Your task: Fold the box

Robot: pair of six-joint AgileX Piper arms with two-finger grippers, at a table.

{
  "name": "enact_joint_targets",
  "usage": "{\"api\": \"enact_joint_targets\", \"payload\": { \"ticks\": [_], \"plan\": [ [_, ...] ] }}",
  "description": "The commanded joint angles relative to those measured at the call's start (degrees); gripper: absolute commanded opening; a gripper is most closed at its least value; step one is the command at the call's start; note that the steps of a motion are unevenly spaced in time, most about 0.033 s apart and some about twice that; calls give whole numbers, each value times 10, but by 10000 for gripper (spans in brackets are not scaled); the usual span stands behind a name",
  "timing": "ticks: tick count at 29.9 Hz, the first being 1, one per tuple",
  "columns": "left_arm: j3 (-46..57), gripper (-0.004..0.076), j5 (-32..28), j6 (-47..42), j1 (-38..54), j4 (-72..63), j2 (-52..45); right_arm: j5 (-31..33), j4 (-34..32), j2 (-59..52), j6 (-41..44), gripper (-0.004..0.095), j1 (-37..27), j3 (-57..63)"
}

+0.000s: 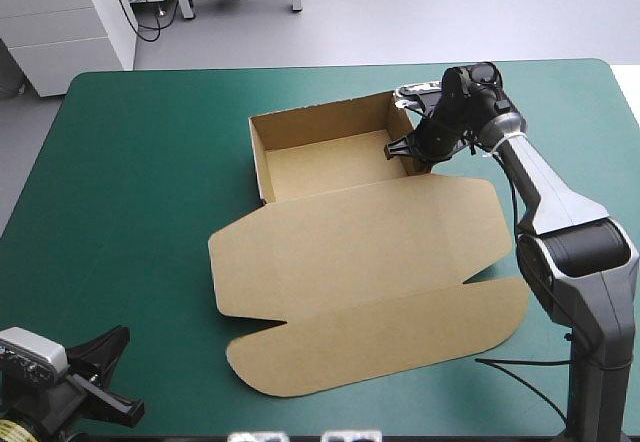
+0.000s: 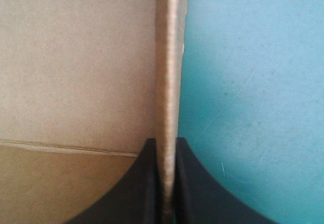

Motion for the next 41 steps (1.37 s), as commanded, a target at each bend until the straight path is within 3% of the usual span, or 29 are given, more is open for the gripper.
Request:
{"api": "enact_joint_targets", "payload": {
  "ticks": [1, 14, 22, 28, 31, 41],
  "plan": [
    [13, -8, -42, -6, -2, -5, -3, 8, 6, -33, -9, -19, -2, -15],
    [33, -8, -51, -7, -2, 4, -2, 8, -17, -64, -14, -19, -36, -121],
    [36, -8, -52, -7, -2, 1, -2, 8, -131, -126, -25, -20, -185, -168],
    [36, -8, -52, -7, -2, 1, -2, 8, -65, -117, -25, -19, -348, -165],
    [36, -8, -52, -7, -2, 1, -2, 8, -40, -100, -36, -19, -399, -165],
    [36, -8, -53, -7, -2, 1, -2, 8, -38, -5, -36, -19, -437, -165]
  ]
}}
